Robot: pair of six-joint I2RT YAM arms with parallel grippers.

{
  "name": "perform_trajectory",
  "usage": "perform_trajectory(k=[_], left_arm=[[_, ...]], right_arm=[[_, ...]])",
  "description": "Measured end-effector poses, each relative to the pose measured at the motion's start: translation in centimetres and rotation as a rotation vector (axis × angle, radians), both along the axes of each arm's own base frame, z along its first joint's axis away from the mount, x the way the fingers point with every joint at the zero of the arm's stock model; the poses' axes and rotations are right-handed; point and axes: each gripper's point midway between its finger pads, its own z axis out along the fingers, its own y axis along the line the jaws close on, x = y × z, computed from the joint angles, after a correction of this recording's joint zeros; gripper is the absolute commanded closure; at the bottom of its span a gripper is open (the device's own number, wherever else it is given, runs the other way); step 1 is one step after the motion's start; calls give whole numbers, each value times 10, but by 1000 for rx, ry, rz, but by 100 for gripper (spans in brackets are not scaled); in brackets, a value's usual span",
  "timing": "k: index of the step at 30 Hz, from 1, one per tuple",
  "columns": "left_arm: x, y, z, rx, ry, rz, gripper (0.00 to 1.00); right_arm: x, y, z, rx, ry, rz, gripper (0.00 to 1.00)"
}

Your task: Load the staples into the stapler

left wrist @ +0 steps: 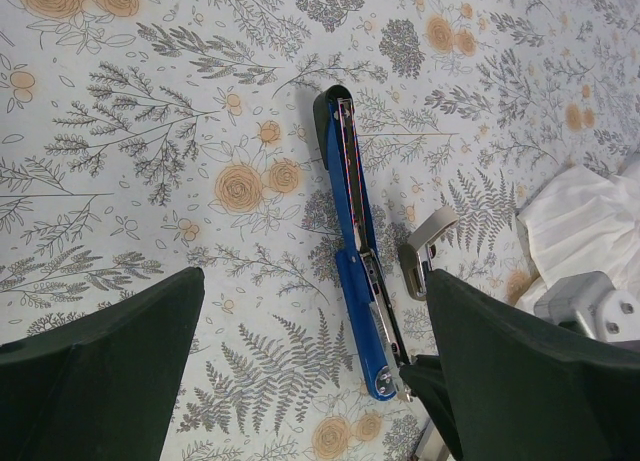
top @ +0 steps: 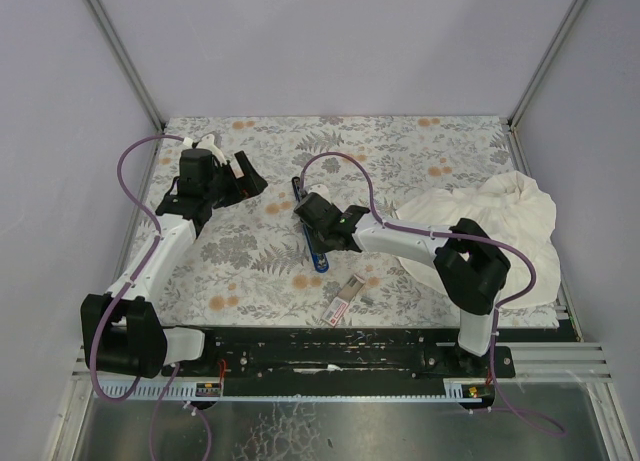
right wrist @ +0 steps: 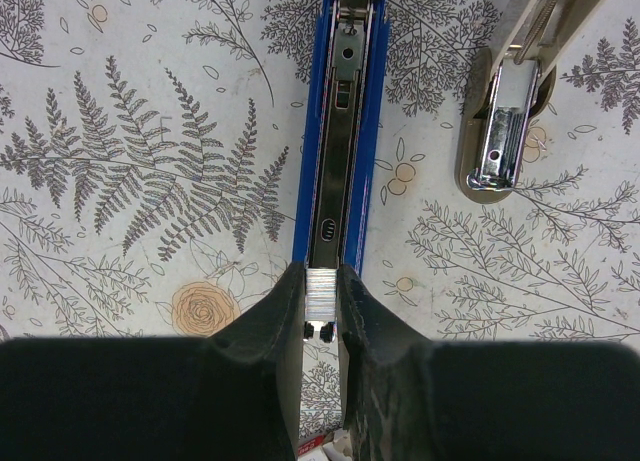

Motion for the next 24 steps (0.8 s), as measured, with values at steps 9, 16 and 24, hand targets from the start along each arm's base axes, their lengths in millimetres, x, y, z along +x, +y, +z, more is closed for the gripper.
perform_trajectory(k=[9,16,24], left_arm=[[0,1,0,-2,0,1,8],[0,1,0,-4,1,-1,8],[0,0,-1,-4,4,-2,8]], right_arm=[[-1,-1,-6,-7,9,2,86],[-2,-1,-6,-9,11,2,60],[-7,-2,-8,-16,30,22,42]])
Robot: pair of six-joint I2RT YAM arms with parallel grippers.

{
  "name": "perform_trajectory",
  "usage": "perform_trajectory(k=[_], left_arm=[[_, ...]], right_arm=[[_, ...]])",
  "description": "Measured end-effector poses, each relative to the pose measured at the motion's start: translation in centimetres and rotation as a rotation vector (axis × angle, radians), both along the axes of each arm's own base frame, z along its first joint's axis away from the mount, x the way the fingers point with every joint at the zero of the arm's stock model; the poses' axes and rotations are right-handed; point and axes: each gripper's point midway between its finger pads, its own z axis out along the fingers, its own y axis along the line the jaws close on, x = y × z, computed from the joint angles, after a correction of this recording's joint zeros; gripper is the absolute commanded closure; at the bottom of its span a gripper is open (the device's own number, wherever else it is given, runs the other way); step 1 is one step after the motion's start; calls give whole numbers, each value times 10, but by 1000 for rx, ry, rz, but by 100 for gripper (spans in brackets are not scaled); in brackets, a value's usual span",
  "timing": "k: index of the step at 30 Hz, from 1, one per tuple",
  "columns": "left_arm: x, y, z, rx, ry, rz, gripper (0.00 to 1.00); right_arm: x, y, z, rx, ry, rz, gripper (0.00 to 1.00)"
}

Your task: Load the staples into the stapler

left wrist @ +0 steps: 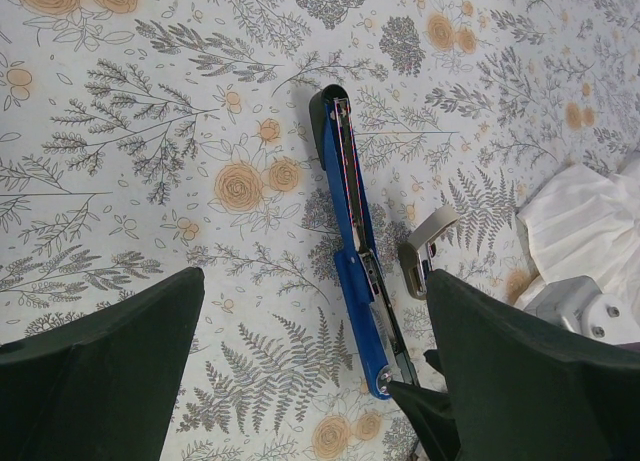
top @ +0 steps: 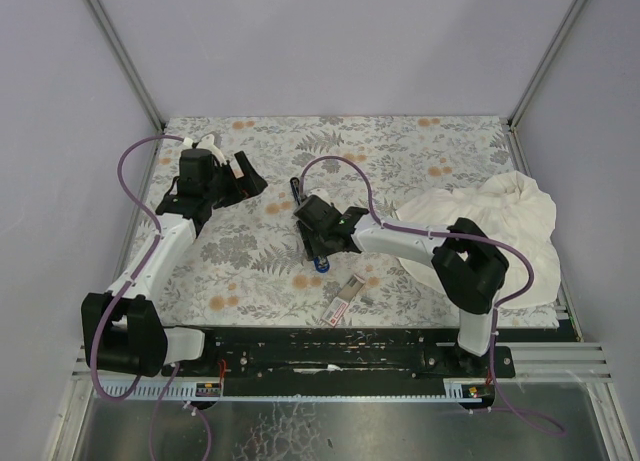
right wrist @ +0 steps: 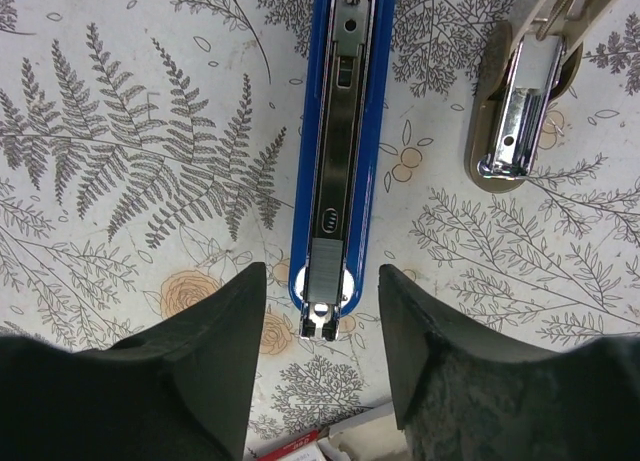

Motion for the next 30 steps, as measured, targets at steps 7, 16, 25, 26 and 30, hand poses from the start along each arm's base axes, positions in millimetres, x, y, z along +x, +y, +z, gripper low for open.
perform_trajectory(k=[7,16,25,26,30], left_arm=[[-2,-4,-5,-12,14,-18,9],[-4,-8,-11,-28,32,-35,9],[-4,-8,-11,-30,32,-37,9],[-4,-8,-11,-30,32,-38,9],[-4,-8,-11,-31,33,-39,9]], right_arm=[[-11,-16,48,63,-56,12,42],[-73,-105,14,-26,10,3,47],[-104,-126,-23,-184,87,99,48],[-106,-126,-26,-195,90,117,48],[-112,-122,-35,-226,99,175,50]])
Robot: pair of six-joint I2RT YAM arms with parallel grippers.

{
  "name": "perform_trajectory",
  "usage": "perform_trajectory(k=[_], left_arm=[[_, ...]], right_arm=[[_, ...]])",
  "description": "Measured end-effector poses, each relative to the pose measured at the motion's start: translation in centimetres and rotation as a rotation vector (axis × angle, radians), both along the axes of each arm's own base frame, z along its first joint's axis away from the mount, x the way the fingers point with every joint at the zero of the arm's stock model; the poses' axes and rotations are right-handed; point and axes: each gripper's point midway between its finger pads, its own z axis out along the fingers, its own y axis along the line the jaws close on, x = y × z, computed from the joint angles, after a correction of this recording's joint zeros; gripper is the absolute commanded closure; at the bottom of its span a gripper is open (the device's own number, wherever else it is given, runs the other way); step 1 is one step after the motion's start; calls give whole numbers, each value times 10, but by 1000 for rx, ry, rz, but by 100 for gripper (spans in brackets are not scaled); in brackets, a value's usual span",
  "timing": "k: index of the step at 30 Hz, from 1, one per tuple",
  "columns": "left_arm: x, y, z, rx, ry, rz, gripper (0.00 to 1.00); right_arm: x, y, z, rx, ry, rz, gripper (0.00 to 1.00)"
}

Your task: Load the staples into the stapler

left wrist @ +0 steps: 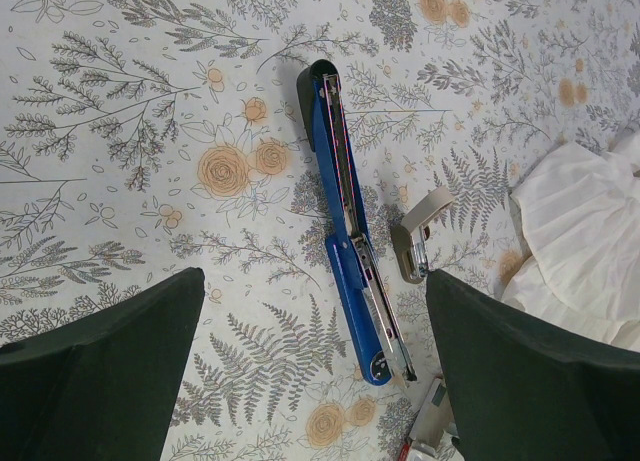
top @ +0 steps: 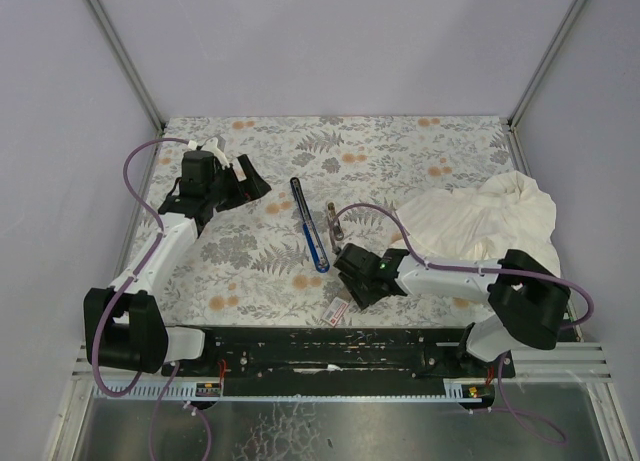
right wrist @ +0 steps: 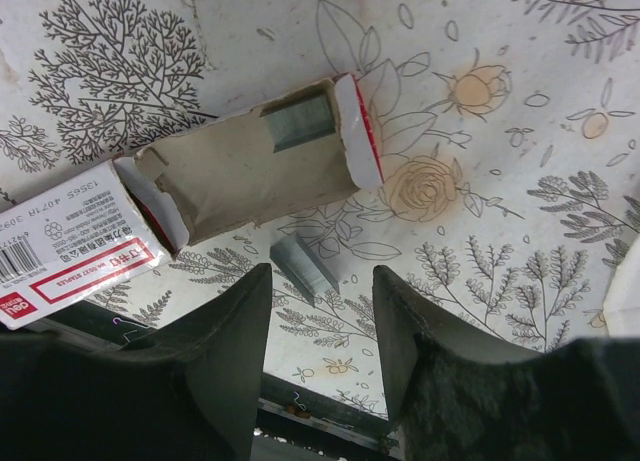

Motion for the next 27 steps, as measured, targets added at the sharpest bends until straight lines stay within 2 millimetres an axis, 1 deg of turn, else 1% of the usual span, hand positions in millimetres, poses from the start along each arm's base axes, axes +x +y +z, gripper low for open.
perform_trajectory(k=[3,7,17,21,25,27], left_arm=[[0,0,0,0,1,0,9],[0,0,-1,0,4,0,9],[0,-2,-1,-6,5,-7,10],[-1,-3,-1,-8,5,-13,10],[-3,-11,-2,-7,2,-35,10],[-8,-23,-3,-4,2,-68,10]], right_arm=[[-2,2,-4,-17,7,21,52],[-3,2,-7,-25,9,33,60],[-1,6,-9,-18,4,43,74],[-3,9,-9,-3,16,44,76],[-2,13,-4,27,9,37,77],[-1,17,3,66,2,32,77]])
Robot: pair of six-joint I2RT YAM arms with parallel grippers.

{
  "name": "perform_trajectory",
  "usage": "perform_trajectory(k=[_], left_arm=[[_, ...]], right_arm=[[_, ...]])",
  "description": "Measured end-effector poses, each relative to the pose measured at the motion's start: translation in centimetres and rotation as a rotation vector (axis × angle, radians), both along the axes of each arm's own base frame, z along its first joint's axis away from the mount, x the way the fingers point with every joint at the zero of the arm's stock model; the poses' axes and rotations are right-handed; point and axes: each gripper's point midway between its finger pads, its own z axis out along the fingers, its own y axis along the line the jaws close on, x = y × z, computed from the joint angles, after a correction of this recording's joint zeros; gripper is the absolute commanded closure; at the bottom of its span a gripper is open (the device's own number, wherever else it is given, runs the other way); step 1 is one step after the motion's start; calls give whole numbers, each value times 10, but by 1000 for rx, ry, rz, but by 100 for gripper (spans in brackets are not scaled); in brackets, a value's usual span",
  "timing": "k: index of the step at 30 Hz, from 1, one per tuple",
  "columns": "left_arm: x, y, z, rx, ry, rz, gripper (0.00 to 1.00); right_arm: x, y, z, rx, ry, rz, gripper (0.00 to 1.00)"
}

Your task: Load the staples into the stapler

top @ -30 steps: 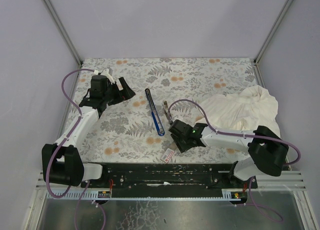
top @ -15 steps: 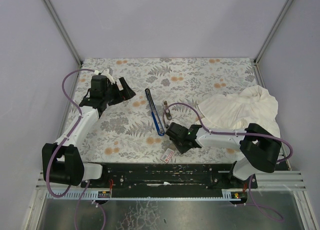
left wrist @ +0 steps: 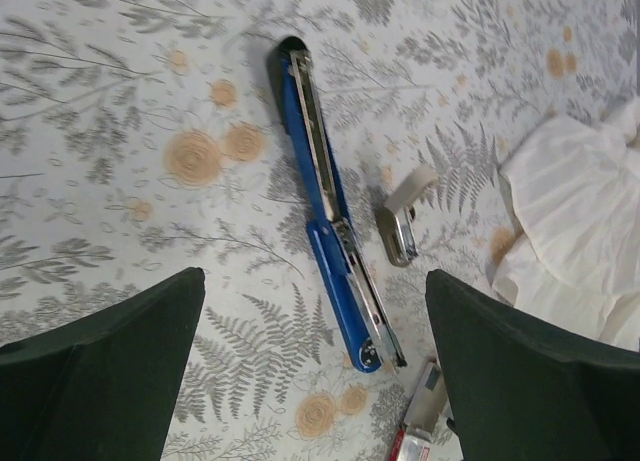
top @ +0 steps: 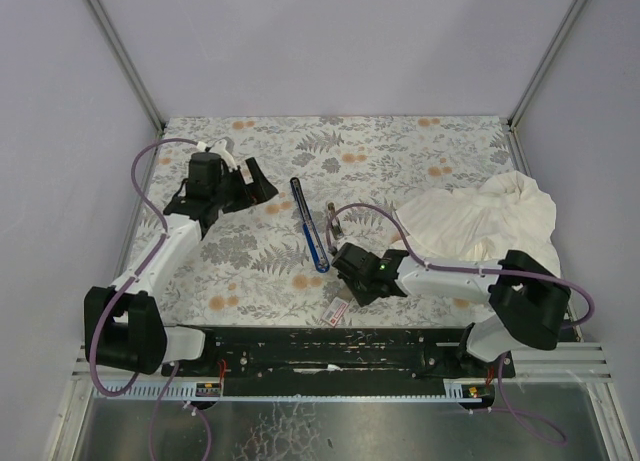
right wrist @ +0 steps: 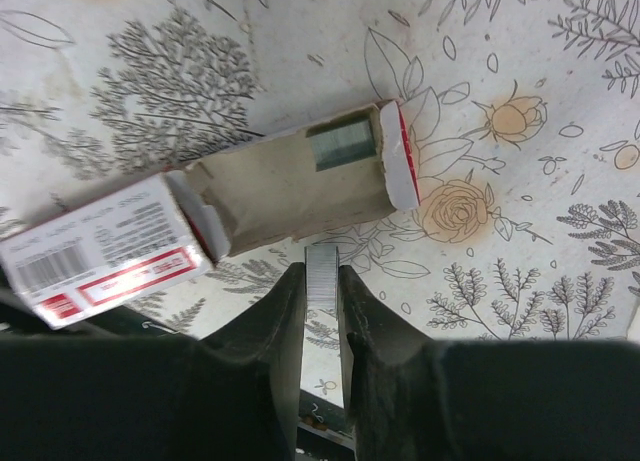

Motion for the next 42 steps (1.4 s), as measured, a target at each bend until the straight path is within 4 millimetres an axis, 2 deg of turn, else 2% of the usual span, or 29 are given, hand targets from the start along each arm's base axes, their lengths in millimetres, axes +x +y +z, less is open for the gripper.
perform_trajectory(k=[4,8,11,14,16,21,27,34,42], left_arm=[[-19,-36,4,-46,-32,-89,10],[-59,-62,6,-180,-42,-141,12],[-92,-92,15,-293,-48,-213,14],[-123,-125,35,-405,-72,-328,16],[-139,-138,49,-473,-86,-376,17],[-162,-144,77,-620,-127,-421,23],[-185,-158,101,-730,-130,-518,37],[-213,-174,117,-799,-124,-632,56],[-220,-177,125,-836,-137,-652,74]], right_arm=[[12,6,20,133,-3,-41,76],[32,3,49,339,-2,-126,76],[40,8,77,513,-2,-155,76],[44,23,114,726,5,-156,75],[45,32,141,860,6,-142,75],[36,53,200,1124,33,-78,75],[21,61,245,1306,80,-2,74],[9,61,270,1385,105,47,74],[3,58,281,1413,104,63,74]])
